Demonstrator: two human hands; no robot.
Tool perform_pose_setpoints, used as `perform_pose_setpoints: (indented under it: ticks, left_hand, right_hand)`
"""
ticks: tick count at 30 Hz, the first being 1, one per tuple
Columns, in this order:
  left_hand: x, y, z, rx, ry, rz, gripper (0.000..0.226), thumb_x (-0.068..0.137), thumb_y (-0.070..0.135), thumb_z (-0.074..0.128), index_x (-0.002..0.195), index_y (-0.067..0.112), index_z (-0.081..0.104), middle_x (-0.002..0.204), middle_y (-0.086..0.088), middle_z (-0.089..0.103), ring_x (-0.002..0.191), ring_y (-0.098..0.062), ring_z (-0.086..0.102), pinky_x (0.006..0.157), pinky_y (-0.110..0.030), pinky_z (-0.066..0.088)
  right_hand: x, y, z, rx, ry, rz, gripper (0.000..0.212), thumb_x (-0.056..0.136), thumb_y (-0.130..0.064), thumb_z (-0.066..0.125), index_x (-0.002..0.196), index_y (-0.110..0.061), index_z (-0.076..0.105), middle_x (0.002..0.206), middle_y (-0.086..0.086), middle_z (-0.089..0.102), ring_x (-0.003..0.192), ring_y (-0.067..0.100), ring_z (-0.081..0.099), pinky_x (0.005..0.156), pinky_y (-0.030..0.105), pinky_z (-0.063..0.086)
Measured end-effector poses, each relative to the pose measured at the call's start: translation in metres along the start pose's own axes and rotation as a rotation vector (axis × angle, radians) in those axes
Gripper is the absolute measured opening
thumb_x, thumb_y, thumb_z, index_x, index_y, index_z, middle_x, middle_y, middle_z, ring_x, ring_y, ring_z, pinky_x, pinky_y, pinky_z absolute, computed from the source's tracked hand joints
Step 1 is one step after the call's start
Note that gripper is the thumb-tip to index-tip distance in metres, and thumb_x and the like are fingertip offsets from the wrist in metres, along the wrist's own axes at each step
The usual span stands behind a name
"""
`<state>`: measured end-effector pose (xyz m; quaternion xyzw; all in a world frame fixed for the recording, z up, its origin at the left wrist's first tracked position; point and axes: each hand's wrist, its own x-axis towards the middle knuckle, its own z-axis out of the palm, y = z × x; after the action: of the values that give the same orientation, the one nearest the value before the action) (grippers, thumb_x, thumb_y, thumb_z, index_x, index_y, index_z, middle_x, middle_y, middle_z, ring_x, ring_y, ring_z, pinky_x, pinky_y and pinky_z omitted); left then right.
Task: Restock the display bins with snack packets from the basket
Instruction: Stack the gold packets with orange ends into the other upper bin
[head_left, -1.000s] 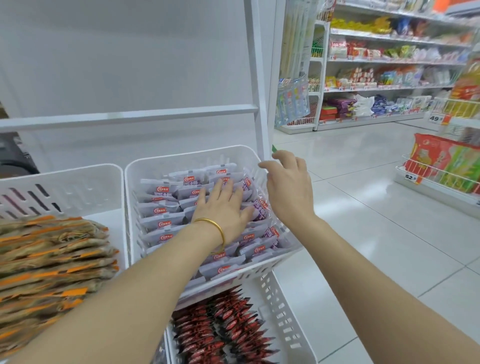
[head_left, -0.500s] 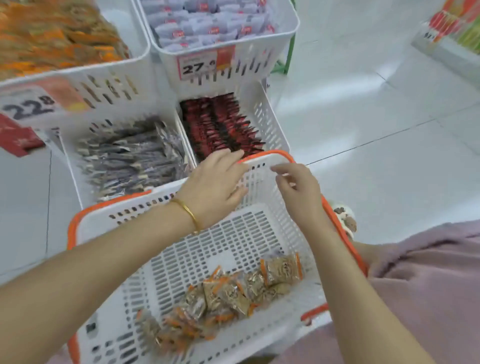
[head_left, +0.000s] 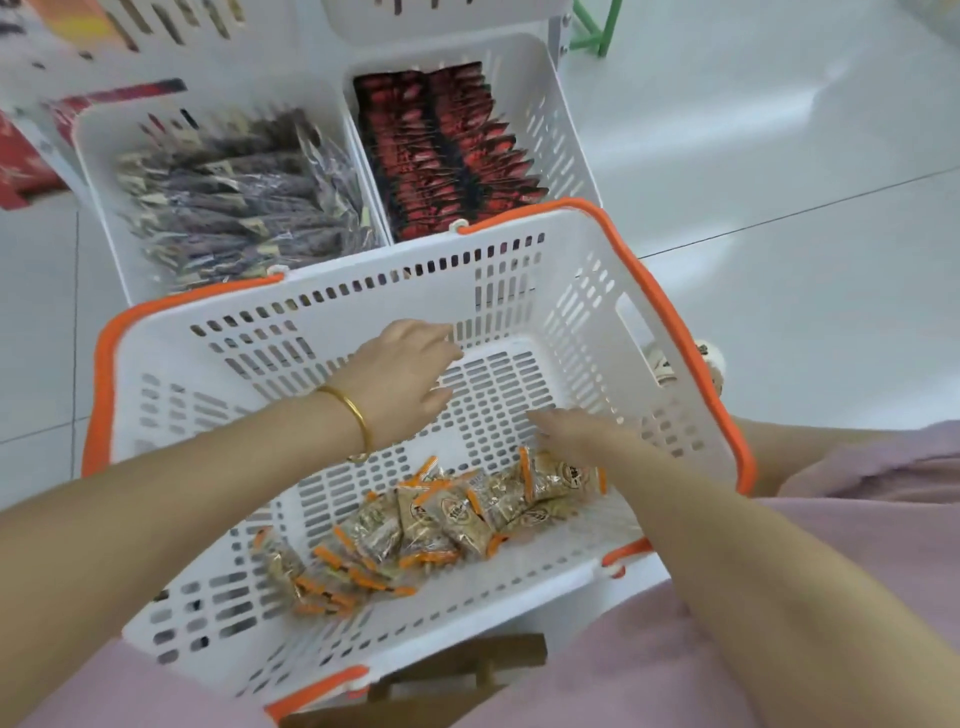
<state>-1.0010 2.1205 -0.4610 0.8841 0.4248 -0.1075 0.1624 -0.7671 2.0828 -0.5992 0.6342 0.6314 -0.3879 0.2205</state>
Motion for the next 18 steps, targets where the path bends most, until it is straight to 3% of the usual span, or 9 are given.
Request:
perform_pose_setpoints:
  ticks: [2, 4, 6, 7, 8, 9, 12, 14, 18]
  left_hand:
    - [0.001, -0.001, 0.004, -0.014, -0.013, -0.012, 0.046, 0.099, 0.033, 0.037, 0.144, 0.021, 0.030, 0.156, 0.000, 0.016, 0.142, -0.020, 0.010, 0.115, -0.034, 0.015]
    - [0.001, -0.002, 0.007, -0.024, -0.034, -0.016, 0.046, 0.099, 0.033, 0.037, 0.143, 0.022, 0.030, 0.156, 0.000, 0.015, 0.142, -0.020, 0.010, 0.115, -0.034, 0.014]
    - [0.003, -0.003, 0.010, -0.032, -0.048, -0.020, 0.046, 0.099, 0.033, 0.037, 0.144, 0.022, 0.030, 0.156, 0.000, 0.015, 0.143, -0.020, 0.010, 0.115, -0.033, 0.012]
    - [0.003, -0.003, 0.011, -0.038, -0.052, -0.023, 0.046, 0.100, 0.032, 0.037, 0.144, 0.021, 0.030, 0.156, 0.000, 0.016, 0.143, -0.020, 0.010, 0.115, -0.032, 0.011]
    - [0.003, -0.002, 0.011, -0.041, -0.054, -0.024, 0.046, 0.100, 0.032, 0.037, 0.144, 0.021, 0.030, 0.156, -0.001, 0.016, 0.143, -0.020, 0.010, 0.115, -0.031, 0.011]
    - [0.003, -0.002, 0.011, -0.045, -0.053, -0.024, 0.046, 0.100, 0.032, 0.037, 0.144, 0.021, 0.030, 0.156, 0.000, 0.015, 0.143, -0.019, 0.009, 0.115, -0.031, 0.010]
    - [0.003, 0.000, 0.009, -0.064, -0.061, -0.030, 0.047, 0.100, 0.031, 0.037, 0.145, 0.021, 0.029, 0.156, 0.000, 0.015, 0.142, -0.018, 0.008, 0.114, -0.029, 0.010]
    - [0.003, -0.001, 0.008, -0.077, -0.065, -0.034, 0.047, 0.100, 0.030, 0.038, 0.145, 0.021, 0.029, 0.156, 0.000, 0.015, 0.142, -0.019, 0.008, 0.114, -0.028, 0.010]
    - [0.003, -0.004, 0.003, -0.167, -0.058, -0.073, 0.049, 0.099, 0.028, 0.041, 0.145, 0.020, 0.027, 0.155, 0.001, 0.019, 0.141, -0.020, 0.011, 0.113, -0.031, 0.014]
  right_hand:
    - [0.008, 0.003, 0.007, -0.031, -0.023, 0.033, 0.050, 0.100, -0.008, 0.026, 0.148, -0.020, 0.023, 0.153, 0.008, 0.029, 0.132, 0.030, 0.037, 0.104, 0.045, 0.038]
    - [0.017, 0.003, 0.007, -0.043, 0.037, 0.025, 0.050, 0.094, 0.002, 0.034, 0.142, -0.012, 0.035, 0.143, 0.011, 0.039, 0.112, 0.027, 0.050, 0.089, 0.037, 0.046]
    - [0.026, 0.001, 0.005, 0.002, 0.088, 0.044, 0.036, 0.090, 0.003, 0.042, 0.124, 0.000, 0.053, 0.122, 0.018, 0.054, 0.082, 0.021, 0.056, 0.069, 0.029, 0.048]
    - [0.027, -0.001, 0.004, 0.057, 0.106, 0.055, 0.027, 0.090, 0.003, 0.043, 0.110, 0.006, 0.061, 0.099, 0.023, 0.056, 0.064, 0.018, 0.049, 0.057, 0.026, 0.043]
    - [0.025, -0.004, 0.002, 0.116, 0.126, 0.042, 0.021, 0.090, 0.001, 0.045, 0.091, 0.008, 0.065, 0.089, 0.030, 0.055, 0.054, 0.017, 0.041, 0.051, 0.025, 0.037]
    - [0.022, -0.006, -0.001, 0.120, 0.139, 0.016, 0.025, 0.091, -0.002, 0.047, 0.075, 0.005, 0.064, 0.078, 0.027, 0.054, 0.053, 0.019, 0.041, 0.051, 0.027, 0.037]
    - [0.009, -0.009, -0.012, 0.140, 0.247, -0.113, 0.041, 0.092, -0.006, 0.049, 0.051, -0.007, 0.045, 0.055, 0.012, 0.044, 0.052, 0.021, 0.041, 0.052, 0.025, 0.035]
    - [0.000, -0.016, -0.025, 0.248, 0.385, -0.208, 0.047, 0.092, -0.005, 0.050, 0.050, -0.011, 0.028, 0.050, 0.007, 0.029, 0.046, 0.016, 0.027, 0.046, 0.020, 0.023]
    - [-0.023, -0.033, -0.056, 0.538, 0.531, -0.288, 0.046, 0.091, -0.008, 0.054, 0.051, -0.009, 0.031, 0.051, 0.010, 0.027, 0.046, 0.020, 0.025, 0.051, 0.024, 0.026]
